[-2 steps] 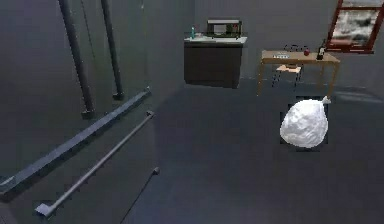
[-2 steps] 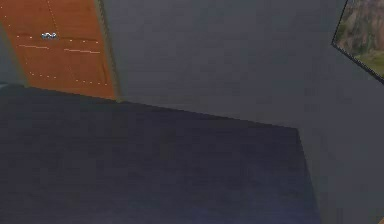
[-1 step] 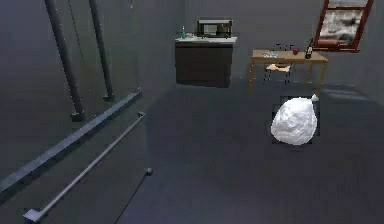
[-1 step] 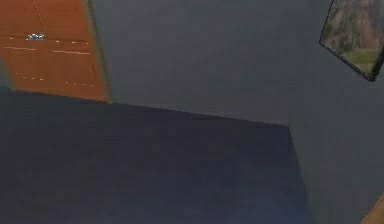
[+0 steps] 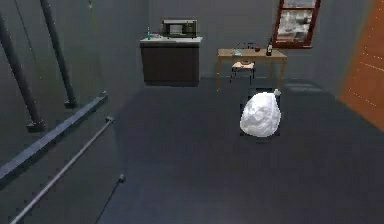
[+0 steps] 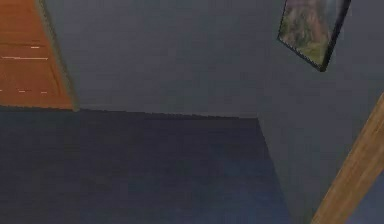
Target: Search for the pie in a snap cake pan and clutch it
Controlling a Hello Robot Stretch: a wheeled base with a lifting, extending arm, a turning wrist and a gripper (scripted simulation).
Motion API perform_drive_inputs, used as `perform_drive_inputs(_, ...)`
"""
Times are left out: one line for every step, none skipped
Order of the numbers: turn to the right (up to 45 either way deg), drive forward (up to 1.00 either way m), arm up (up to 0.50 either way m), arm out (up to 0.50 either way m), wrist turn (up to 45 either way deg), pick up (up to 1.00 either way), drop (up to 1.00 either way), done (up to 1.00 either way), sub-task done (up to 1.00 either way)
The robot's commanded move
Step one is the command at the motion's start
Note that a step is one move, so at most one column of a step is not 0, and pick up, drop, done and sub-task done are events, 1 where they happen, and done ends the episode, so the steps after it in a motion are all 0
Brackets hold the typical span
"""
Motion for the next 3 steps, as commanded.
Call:
perform_drive_inputs(0.0, 1.0, 0.0, 0.0, 0.0, 0.0, 0.0, 0.0, 0.0)
perform_drive_inputs(9.0, 0.0, 0.0, 0.0, 0.0, 0.0, 0.0, 0.0, 0.0)
perform_drive_inputs(0.0, 0.2, 0.0, 0.0, 0.0, 0.0, 0.0, 0.0, 0.0)
